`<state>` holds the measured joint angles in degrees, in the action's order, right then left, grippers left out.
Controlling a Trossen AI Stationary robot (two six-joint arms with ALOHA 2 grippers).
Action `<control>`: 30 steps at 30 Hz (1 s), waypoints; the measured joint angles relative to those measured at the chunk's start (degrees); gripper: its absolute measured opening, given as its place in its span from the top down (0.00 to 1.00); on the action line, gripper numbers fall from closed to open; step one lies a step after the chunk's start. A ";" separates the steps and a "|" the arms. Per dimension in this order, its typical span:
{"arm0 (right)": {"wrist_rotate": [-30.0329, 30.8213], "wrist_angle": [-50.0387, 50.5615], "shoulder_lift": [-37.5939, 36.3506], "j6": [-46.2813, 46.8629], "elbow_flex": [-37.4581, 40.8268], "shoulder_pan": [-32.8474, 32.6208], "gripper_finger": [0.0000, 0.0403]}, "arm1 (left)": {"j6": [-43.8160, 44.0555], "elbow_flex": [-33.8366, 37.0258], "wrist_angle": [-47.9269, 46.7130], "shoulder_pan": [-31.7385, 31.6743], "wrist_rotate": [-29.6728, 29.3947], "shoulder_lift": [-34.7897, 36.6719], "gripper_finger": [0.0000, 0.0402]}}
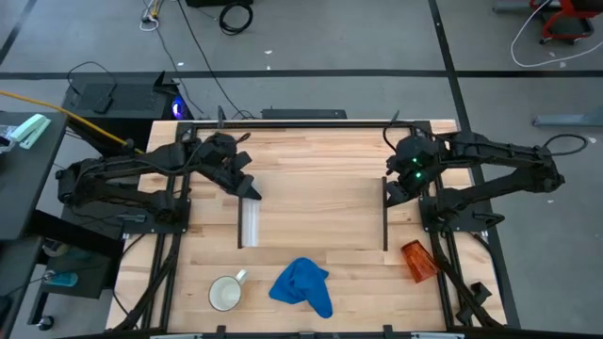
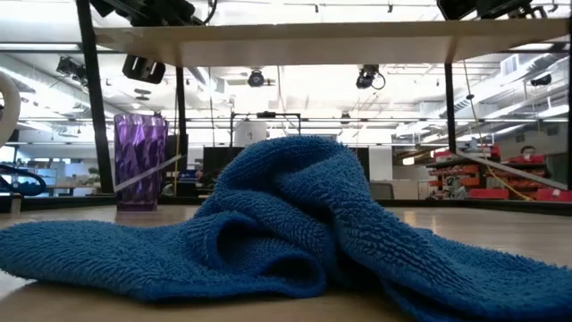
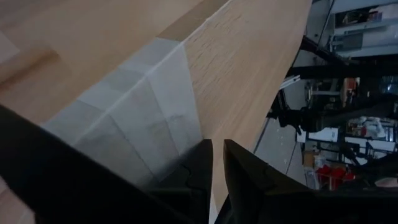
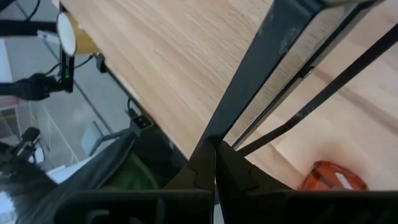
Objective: Stack small to large cups/mugs on shelf
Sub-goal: Move the shelf to the center of the table
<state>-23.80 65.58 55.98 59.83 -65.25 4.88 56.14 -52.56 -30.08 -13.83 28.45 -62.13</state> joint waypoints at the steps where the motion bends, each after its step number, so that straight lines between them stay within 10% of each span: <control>1: 0.35 -0.06 0.08 0.01 0.00 -0.21 0.98 | 0.01 0.00 -0.16 0.26 0.00 0.00 0.89; 30: -6.24 -1.18 9.13 -2.76 0.04 0.98 0.98 | -3.04 -0.02 -6.95 0.48 -2.57 -0.07 0.89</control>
<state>-30.04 64.40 65.11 57.07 -65.21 5.86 53.10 -52.58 -37.03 -13.34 25.87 -62.19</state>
